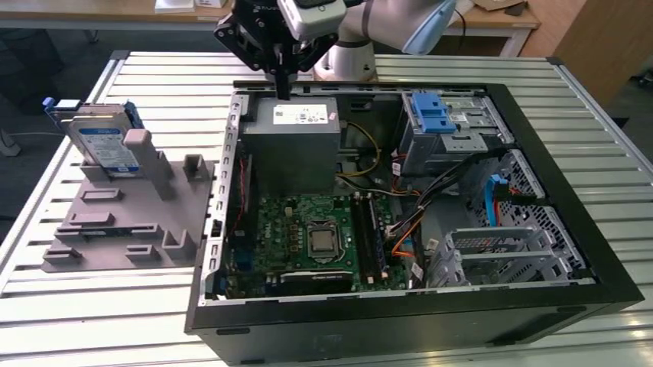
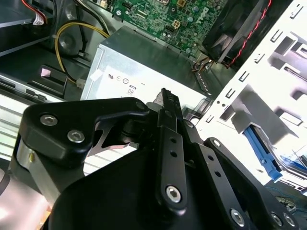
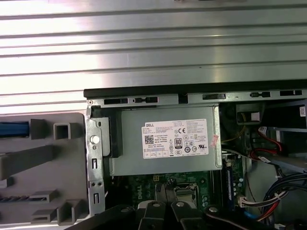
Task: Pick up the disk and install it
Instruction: 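Reach for the disk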
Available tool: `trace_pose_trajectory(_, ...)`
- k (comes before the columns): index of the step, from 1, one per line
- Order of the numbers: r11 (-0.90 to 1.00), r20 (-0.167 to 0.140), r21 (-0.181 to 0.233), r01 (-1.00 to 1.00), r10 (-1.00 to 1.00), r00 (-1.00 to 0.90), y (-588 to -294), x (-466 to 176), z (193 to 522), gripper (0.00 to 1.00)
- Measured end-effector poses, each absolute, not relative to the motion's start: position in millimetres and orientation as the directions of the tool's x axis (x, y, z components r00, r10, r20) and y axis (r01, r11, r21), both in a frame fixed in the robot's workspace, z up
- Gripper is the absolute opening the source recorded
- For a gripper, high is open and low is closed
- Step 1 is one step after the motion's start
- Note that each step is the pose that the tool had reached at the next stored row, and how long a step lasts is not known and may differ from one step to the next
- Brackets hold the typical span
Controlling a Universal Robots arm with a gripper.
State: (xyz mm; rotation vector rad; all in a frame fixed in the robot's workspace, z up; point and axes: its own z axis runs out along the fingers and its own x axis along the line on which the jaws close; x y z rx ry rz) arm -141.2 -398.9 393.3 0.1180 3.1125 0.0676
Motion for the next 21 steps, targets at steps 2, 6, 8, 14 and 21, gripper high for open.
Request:
trace_pose_trajectory(2,0.996,-0.024,0.044,0.075,0.076,-0.997,-398.9,-142.9,393.3,0.11)
trace_pose_trajectory(6,0.996,-0.024,0.044,0.075,0.076,-0.997,-398.9,-144.0,393.2,0.11)
trace_pose_trajectory(8,0.996,-0.024,0.044,0.075,0.076,-0.997,-398.9,-144.0,393.3,0.11)
trace_pose_trajectory(14,0.996,-0.024,0.044,0.075,0.076,-0.997,-398.9,-146.7,393.2,0.11)
trace_pose_trajectory(21,0.996,-0.024,0.044,0.075,0.076,-0.997,-398.9,-147.9,393.2,0.11)
